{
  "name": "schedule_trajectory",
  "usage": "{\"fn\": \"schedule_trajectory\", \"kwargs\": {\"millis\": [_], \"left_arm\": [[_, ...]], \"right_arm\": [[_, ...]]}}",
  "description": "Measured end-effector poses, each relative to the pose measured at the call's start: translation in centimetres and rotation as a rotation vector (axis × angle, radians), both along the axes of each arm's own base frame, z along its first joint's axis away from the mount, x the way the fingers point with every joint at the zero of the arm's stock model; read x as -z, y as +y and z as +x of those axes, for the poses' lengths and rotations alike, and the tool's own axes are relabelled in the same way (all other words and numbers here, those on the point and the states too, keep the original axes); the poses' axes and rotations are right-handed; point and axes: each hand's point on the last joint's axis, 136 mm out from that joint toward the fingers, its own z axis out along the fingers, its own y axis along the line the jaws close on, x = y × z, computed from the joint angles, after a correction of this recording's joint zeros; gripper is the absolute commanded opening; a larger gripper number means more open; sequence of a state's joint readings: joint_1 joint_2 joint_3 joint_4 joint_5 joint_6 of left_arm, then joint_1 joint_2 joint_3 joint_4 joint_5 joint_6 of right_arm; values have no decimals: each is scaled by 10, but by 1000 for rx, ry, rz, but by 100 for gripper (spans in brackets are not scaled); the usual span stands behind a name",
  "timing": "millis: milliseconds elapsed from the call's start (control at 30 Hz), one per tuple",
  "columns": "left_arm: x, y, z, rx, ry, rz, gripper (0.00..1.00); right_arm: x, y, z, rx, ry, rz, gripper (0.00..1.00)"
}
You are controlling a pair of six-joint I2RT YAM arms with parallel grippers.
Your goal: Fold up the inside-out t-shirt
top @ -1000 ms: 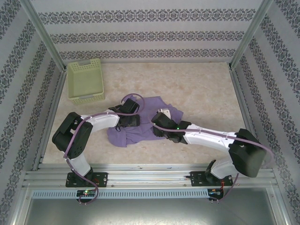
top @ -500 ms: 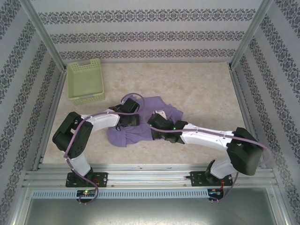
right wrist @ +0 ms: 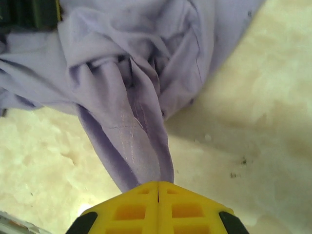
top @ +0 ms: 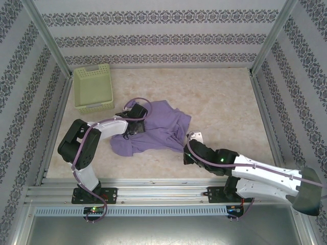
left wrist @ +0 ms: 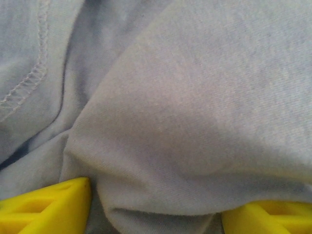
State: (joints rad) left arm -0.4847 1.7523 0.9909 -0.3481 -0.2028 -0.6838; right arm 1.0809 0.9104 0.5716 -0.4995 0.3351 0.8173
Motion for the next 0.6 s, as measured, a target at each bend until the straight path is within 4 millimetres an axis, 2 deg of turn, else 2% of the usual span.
{"fn": "schedule_trajectory", "kwargs": {"millis": [133, 267, 333, 433, 467, 533, 600], "left_arm": [[-13, 4, -6, -10, -29, 1, 66], [-43, -8, -10, 28, -97, -19, 67], [-62, -23, -13, 85, -141, -39, 67], [-87, -53, -13, 188, -191, -73, 67], [-93, -61, -12, 219, -199, -86, 67], [-99, -78, -8, 273, -204, -108, 67], [-96, -91, -3, 312, -193, -120, 67]], "right_arm": [[42, -4, -17, 23, 100, -20, 0], [73, -12, -22, 79, 182, -107, 0], [82, -13, -22, 96, 202, -133, 10], [79, -10, -20, 101, 201, -131, 27], [76, -8, -19, 103, 196, -125, 29], [65, -4, -13, 107, 174, -96, 34], [52, -3, -5, 125, 150, -53, 38]]}}
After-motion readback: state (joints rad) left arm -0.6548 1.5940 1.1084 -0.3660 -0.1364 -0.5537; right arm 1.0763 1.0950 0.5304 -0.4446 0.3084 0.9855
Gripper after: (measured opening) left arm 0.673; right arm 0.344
